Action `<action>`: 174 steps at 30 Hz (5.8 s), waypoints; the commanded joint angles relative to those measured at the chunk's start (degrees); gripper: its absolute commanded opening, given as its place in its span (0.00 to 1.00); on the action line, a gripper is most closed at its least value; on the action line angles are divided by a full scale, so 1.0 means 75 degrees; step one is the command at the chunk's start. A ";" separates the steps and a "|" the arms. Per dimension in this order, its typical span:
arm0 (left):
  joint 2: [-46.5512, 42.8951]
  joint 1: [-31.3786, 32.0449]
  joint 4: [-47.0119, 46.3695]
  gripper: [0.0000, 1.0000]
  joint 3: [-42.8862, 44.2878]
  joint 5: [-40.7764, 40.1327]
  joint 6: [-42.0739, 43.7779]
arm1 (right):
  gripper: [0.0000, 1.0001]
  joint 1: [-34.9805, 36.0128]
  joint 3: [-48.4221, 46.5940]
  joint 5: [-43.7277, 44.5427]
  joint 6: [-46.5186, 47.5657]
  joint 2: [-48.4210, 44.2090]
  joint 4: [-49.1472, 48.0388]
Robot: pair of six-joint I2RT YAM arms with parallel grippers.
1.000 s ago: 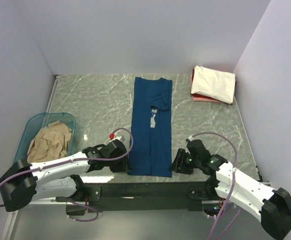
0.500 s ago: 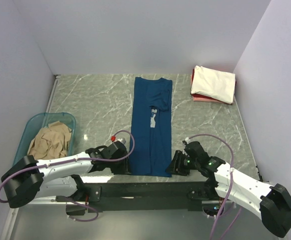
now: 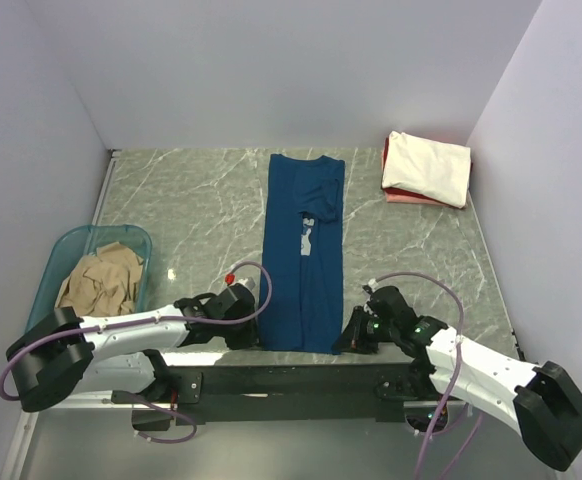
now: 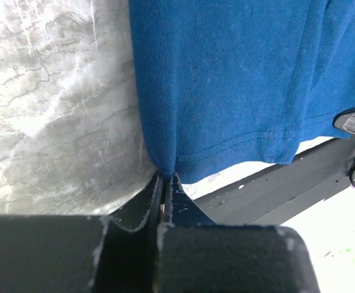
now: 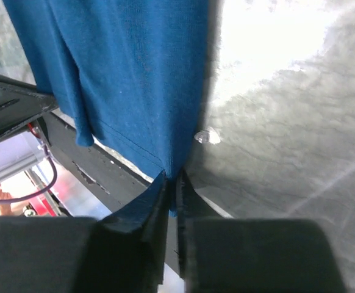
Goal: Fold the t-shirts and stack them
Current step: Grab the bottom of the folded rectangular tshirt with both arms, then fold the folded rectangular tshirt in 1/3 of the way
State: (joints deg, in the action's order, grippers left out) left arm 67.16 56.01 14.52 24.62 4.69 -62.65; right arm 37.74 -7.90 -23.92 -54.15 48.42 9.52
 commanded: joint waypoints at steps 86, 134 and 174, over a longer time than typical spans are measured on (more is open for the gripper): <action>0.5999 -0.4081 0.0384 0.24 0.7615 0.0113 0.1614 | 0.38 -0.3660 -0.8521 0.0025 0.2052 0.7841 0.0535; 0.7616 -0.4058 0.0220 0.06 0.8576 0.0922 0.1943 | 0.38 -0.3789 -0.8920 -0.0817 0.1994 0.9212 -0.0050; 0.3246 -0.2968 -0.1411 0.18 0.3362 0.0758 0.0924 | 0.39 -0.2898 -0.3845 0.1408 0.2099 0.4291 -0.0344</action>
State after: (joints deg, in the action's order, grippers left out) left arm 96.79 33.78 2.26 49.74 12.73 -56.51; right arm 17.26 -37.58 -16.53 -39.31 84.84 5.21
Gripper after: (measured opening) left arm 0.149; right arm 0.389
